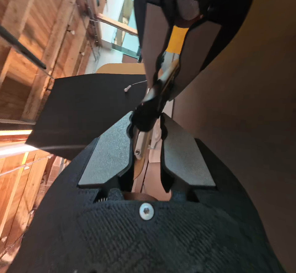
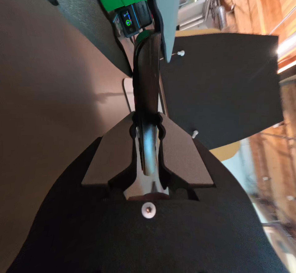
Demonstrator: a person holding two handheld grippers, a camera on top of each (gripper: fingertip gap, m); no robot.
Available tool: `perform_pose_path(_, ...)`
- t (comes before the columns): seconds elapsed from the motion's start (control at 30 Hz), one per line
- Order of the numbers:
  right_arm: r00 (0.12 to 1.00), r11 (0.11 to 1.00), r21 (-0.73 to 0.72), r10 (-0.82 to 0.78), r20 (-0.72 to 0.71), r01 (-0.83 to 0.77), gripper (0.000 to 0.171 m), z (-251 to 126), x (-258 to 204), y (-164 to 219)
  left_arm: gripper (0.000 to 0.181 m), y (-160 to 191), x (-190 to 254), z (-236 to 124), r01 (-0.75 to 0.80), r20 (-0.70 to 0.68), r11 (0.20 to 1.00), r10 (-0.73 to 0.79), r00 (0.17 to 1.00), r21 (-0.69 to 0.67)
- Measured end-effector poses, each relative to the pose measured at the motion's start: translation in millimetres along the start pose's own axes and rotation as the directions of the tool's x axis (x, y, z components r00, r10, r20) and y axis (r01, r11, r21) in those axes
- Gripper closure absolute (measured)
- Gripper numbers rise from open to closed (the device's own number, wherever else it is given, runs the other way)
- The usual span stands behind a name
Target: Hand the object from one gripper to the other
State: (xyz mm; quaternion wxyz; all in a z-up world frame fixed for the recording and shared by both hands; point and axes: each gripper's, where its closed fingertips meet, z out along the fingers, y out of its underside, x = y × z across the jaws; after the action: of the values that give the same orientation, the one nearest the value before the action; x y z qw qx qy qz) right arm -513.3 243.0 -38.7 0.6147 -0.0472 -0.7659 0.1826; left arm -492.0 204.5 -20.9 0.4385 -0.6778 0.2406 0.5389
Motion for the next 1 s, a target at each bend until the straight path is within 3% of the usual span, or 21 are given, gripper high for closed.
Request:
perform_pose_path(0.1,0.956,0.959,0.004,0.281,0.086,-0.282,0.150,-4,4,4,0.148,11,-15,-2,-0.046,0.099,0.998,0.049,0.994,-0.039)
perform_pose_path(0.23,0.800,0.808,0.052,0.569,0.190,-0.587,0.149,-16,19,-7,0.136,14,-26,-1,-0.094,0.187,0.994,0.102,0.977,-0.055)
perform_pose_path(0.3,0.679,0.688,0.090,0.672,0.296,-0.720,0.149,-24,25,-19,0.132,10,-27,-1,-0.117,0.213,0.992,0.124,0.969,-0.045)
perform_pose_path(0.4,0.429,0.445,0.083,0.771,0.472,-0.892,0.150,-38,36,-33,0.124,1,-25,-2,-0.156,0.236,0.988,0.156,0.959,-0.016)
perform_pose_path(0.53,0.057,0.143,-0.079,0.753,0.655,-0.987,0.150,-51,42,-41,0.121,-19,-17,-5,-0.237,0.273,0.970,0.214,0.938,0.055)
perform_pose_path(0.6,-0.079,0.057,-0.169,0.713,0.696,-0.984,0.150,-56,41,-43,0.122,-26,-10,-6,-0.281,0.291,0.956,0.247,0.924,0.082)
perform_pose_path(0.8,-0.365,-0.063,-0.407,0.584,0.725,-0.911,0.149,-64,28,-52,0.124,-44,2,-16,-0.384,0.348,0.913,0.318,0.882,0.136)
perform_pose_path(0.97,-0.466,-0.090,-0.497,0.522,0.715,-0.863,0.148,-66,18,-59,0.118,-76,12,-24,-0.463,0.408,0.862,0.355,0.841,0.205)
perform_pose_path(1.0,-0.488,-0.097,-0.512,0.493,0.720,-0.854,0.148,-67,18,-62,0.131,-79,18,-24,-0.486,0.397,0.847,0.378,0.836,0.216)
